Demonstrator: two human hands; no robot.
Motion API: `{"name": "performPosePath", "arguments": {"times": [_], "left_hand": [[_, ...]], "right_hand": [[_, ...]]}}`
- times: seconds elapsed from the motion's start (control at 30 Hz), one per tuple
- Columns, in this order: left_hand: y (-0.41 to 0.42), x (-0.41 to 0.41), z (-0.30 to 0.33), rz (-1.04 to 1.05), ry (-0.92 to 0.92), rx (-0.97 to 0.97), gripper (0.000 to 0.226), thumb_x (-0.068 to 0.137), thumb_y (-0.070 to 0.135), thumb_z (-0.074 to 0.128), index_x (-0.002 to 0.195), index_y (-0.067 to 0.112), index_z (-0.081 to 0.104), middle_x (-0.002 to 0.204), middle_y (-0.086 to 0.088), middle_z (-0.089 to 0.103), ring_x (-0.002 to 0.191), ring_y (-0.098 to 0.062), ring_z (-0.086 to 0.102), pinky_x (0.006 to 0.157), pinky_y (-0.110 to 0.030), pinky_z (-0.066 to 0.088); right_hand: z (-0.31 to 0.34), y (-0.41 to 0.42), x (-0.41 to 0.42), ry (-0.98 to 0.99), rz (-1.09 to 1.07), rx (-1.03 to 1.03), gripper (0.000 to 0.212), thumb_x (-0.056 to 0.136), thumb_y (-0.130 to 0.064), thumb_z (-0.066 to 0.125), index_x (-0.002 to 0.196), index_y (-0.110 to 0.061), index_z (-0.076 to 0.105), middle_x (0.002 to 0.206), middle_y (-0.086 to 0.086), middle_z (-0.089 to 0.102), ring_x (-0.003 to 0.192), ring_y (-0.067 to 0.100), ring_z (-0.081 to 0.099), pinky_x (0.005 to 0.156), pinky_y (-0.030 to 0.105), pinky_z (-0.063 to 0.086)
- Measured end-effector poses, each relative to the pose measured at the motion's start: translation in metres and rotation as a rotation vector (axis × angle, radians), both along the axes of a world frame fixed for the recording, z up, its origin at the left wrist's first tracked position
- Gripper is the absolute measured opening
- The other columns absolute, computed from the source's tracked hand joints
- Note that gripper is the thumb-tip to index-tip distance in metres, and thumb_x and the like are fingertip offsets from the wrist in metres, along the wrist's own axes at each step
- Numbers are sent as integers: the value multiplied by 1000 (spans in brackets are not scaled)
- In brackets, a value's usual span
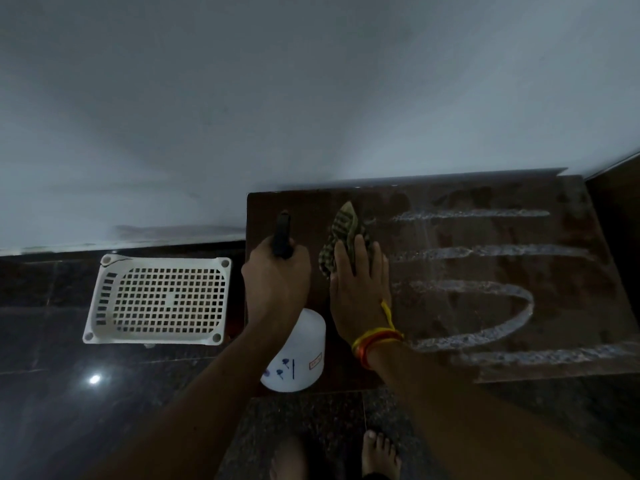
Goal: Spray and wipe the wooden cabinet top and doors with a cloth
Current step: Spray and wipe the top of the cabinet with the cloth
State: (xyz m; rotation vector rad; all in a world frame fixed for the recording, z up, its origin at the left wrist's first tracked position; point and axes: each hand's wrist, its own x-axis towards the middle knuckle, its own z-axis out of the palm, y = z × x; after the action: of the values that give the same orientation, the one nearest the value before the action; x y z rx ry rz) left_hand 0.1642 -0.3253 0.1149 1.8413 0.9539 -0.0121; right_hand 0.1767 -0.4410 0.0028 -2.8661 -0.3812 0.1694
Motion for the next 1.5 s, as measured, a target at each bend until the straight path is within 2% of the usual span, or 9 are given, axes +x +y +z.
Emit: {"name": "performPosePath", "arguments": {"times": [0.17, 0.33, 0.5, 0.63, 0.8, 0.97, 1.1, 1.2, 1.5], "left_hand": [[3, 6, 0, -5, 23, 3, 23, 94, 22, 54, 71, 20, 53, 63, -9, 61, 64, -31, 66, 65, -43, 57], [3, 7, -2, -19, 21, -9, 20, 93, 20, 53, 74, 24, 54, 64, -9, 61, 64, -32, 65, 64, -44, 57], [6, 11, 0, -8, 34, -3, 20, 93, 20, 53, 73, 22, 54, 62, -8, 60, 62, -30, 65, 60, -39, 55], [9, 17, 3, -10, 30, 3, 18, 92, 20, 54, 74, 19, 56, 61, -8, 60, 60, -27, 63, 58, -34, 51], [11, 15, 3, -34, 7, -7, 20, 93, 18, 54, 73, 24, 53, 60, -7, 58, 59, -30, 62, 59, -38, 53], [12, 9, 4, -49, -2, -31, 18, 93, 15, 55, 77, 25, 53, 62, -7, 58, 61, -28, 60, 62, -41, 55], [13, 9, 7, -41, -7, -39, 19, 93, 14, 55, 76, 22, 53, 61, -7, 56, 63, -31, 59, 66, -47, 56], [13, 11, 4, -34, -13, -15, 20, 93, 14, 54, 75, 21, 53, 60, -8, 55, 62, -30, 59, 65, -45, 55], [8, 4, 1, -17, -25, -38, 20, 92, 17, 55, 73, 21, 54, 57, -6, 54, 54, -24, 55, 54, -34, 47]], "right_hand": [[-2, 6, 16, 9, -4, 13, 54, 92, -28, 49, 143, -16, 36, 151, 19, 31, 139, 45, 22, 113, 52, 12], [-3, 25, 68, 10, -15, 53, 53, 96, -28, 42, 147, -17, 31, 155, 16, 22, 143, 43, 11, 116, 51, 6], [-1, 18, 44, -8, -14, 26, 52, 94, -30, 42, 143, -15, 37, 150, 19, 32, 139, 46, 22, 114, 54, 15], [-1, 16, 36, -2, -16, 9, 53, 92, -30, 50, 142, -17, 39, 150, 17, 33, 139, 45, 23, 113, 52, 13], [-2, 35, 83, 25, -7, 60, 53, 98, -31, 38, 149, -22, 25, 158, 11, 15, 144, 40, 4, 118, 49, 0], [3, 45, 87, 15, -48, 85, 52, 99, -28, 38, 149, -22, 25, 158, 10, 13, 144, 41, 2, 119, 50, 1], [3, 52, 76, 26, 61, 74, 53, 98, -30, 39, 149, -22, 25, 158, 11, 15, 144, 41, 2, 118, 50, 2], [0, 46, 78, 20, 90, 58, 53, 97, -32, 39, 148, -23, 26, 158, 11, 16, 144, 39, 5, 119, 49, 4], [2, 15, 111, 24, -22, 53, 55, 96, -27, 41, 148, -21, 27, 156, 13, 21, 143, 40, 10, 118, 50, 7]]}}
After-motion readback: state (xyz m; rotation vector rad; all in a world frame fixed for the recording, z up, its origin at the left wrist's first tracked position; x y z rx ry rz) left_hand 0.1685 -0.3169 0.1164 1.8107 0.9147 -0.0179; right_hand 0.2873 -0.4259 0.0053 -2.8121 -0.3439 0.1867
